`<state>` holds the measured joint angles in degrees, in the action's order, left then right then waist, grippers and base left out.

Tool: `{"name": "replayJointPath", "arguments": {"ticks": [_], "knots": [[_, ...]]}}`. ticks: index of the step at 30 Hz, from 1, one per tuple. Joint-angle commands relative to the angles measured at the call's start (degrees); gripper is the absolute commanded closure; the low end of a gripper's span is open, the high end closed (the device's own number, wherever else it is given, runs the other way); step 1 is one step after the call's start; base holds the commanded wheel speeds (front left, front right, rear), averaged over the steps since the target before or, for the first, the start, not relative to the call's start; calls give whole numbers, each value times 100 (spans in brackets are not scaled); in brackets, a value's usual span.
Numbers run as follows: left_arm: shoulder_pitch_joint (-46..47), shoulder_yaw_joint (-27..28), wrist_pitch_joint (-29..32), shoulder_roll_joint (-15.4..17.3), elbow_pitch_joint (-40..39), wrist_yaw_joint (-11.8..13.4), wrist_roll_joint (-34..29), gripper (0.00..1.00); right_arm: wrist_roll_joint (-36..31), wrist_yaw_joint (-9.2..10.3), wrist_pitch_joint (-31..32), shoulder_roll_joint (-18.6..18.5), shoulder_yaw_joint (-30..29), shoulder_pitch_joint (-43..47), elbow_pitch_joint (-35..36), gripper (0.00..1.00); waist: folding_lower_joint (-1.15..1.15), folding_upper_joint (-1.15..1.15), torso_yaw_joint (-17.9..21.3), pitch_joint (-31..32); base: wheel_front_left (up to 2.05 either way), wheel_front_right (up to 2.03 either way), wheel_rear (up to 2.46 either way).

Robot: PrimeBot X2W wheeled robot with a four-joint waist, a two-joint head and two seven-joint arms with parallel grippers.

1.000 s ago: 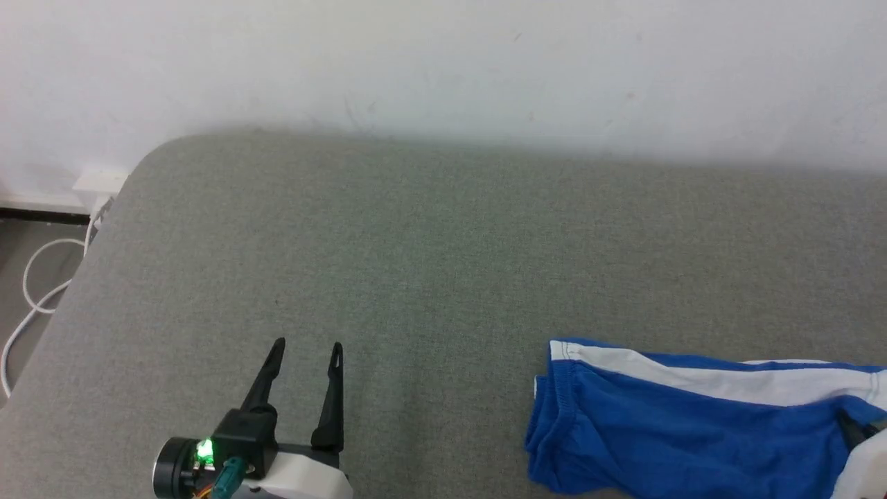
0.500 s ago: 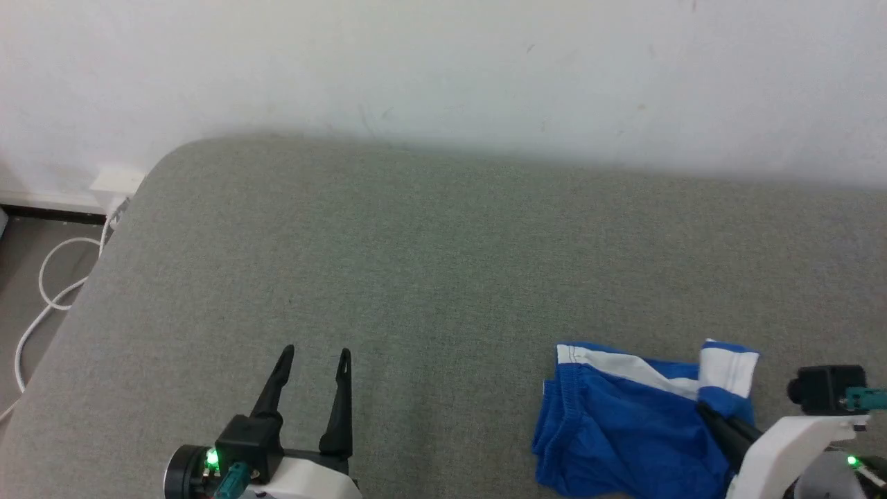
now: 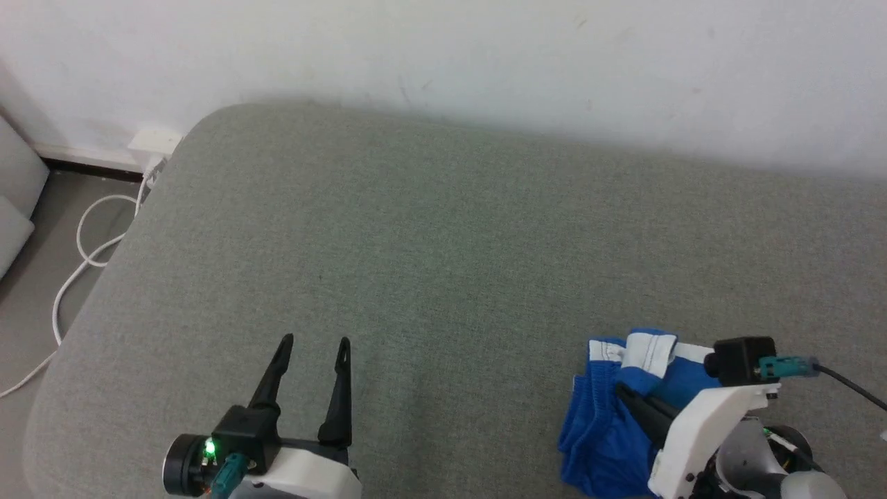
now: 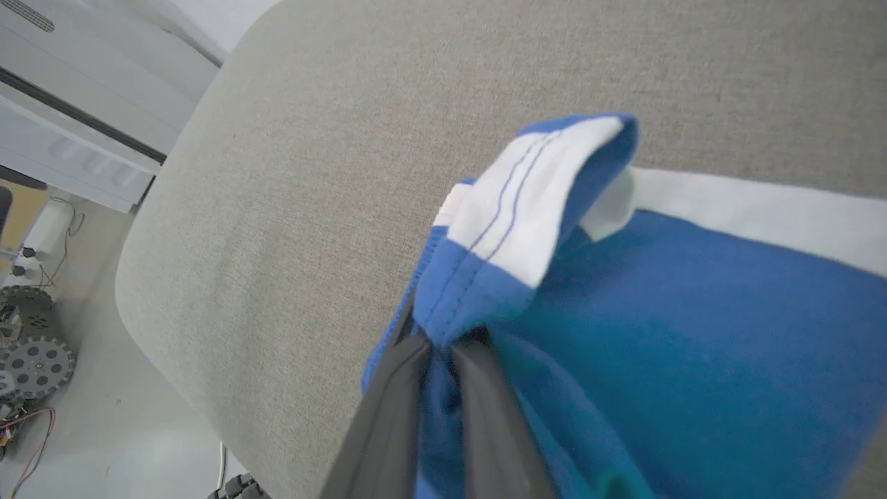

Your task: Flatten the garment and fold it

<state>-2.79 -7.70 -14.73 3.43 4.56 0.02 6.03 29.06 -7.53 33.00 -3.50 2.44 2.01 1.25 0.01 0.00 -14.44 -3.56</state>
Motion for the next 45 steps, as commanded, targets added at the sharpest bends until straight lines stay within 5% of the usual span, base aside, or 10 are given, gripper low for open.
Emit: {"name": "replayJointPath", "arguments": {"ticks": [1,7,8,17,26,38,45], "knots": [[129,10,-27,-31,7,-43,-33,0,-52,4,-69,37,101,-160,-187,100,-1,0,-89,-84,0,0,0],[206,-20,-27,-44,26,-40,-33,0,-221,4,-386,55,286,-448,-886,100,-1,0,-172,-176,0,0,0],[210,-23,-27,-45,30,-39,-31,0,-240,4,-439,57,308,-489,-980,0,-1,0,-179,-184,0,0,0],[213,47,-27,-54,31,-7,222,0,-269,4,-512,42,1023,-641,-1218,0,-1,0,-89,-118,0,0,0],[125,111,-27,-55,55,-25,247,0,-1010,4,-1118,-835,1293,-1130,-931,0,-1,0,345,203,0,0,0],[60,255,-27,-55,-26,-16,368,0,-1875,4,-1742,-1739,591,-1473,-507,0,-1,0,897,390,0,0,0],[60,340,-27,-55,-164,-34,393,0,-2342,4,-2821,-1816,-120,-1173,-260,0,-1,0,1057,374,0,0,0]]}}
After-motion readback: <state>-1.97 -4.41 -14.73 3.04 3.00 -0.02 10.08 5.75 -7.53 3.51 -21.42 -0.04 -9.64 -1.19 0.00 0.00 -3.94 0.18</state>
